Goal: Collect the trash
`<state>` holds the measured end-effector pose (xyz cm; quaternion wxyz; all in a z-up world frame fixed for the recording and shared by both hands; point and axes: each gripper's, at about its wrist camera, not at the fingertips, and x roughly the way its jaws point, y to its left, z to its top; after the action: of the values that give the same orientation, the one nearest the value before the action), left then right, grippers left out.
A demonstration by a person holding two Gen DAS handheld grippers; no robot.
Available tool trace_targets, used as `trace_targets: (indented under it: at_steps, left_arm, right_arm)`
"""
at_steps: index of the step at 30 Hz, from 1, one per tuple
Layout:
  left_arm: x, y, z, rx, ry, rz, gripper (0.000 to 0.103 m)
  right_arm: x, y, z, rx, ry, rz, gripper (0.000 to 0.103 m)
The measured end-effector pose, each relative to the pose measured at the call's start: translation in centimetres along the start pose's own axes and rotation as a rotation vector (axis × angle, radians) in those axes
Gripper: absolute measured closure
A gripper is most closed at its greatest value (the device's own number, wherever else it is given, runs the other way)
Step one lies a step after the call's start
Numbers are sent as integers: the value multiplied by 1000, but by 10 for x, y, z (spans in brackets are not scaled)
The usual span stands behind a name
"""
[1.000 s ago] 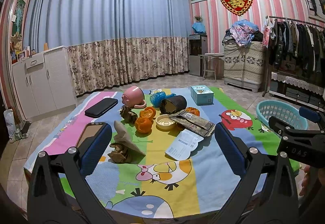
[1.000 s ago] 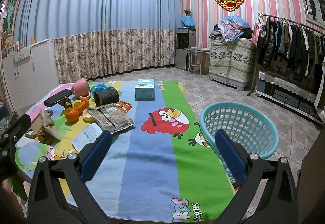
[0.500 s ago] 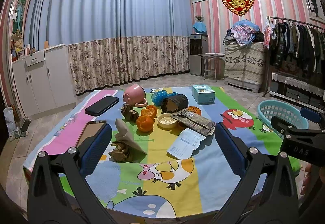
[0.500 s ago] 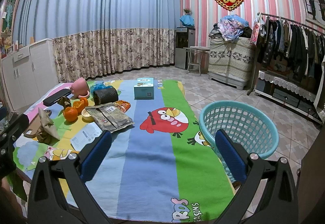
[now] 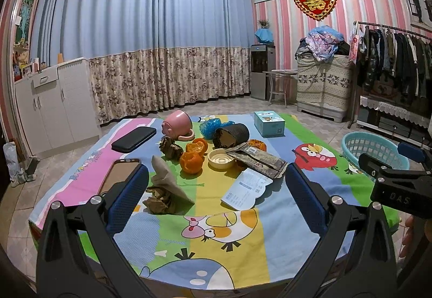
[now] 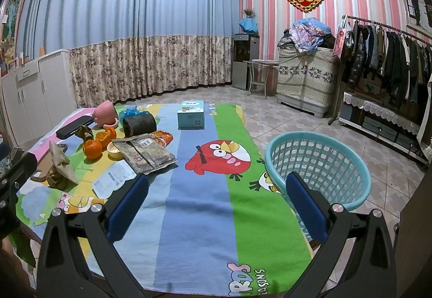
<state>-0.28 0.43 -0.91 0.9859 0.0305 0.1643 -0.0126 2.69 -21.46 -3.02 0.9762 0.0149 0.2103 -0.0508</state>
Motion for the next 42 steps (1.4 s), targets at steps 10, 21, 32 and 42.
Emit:
trace_targets:
  at_steps: [10, 21, 32, 42]
  left_arm:
    - [2, 1, -4, 0, 6, -3, 5]
    - [11, 1, -15, 0, 32, -9, 5]
    - [39, 24, -20, -27, 93, 19, 5]
    - [92, 71, -13, -79, 189, 92, 5]
  right_arm:
    - [1, -6, -6, -3, 5, -6, 4]
    - [7, -19, -17, -2, 22, -13, 4]
    - [23, -30, -13, -15, 82, -25, 4]
    - [56, -3, 21, -71, 107, -22, 4]
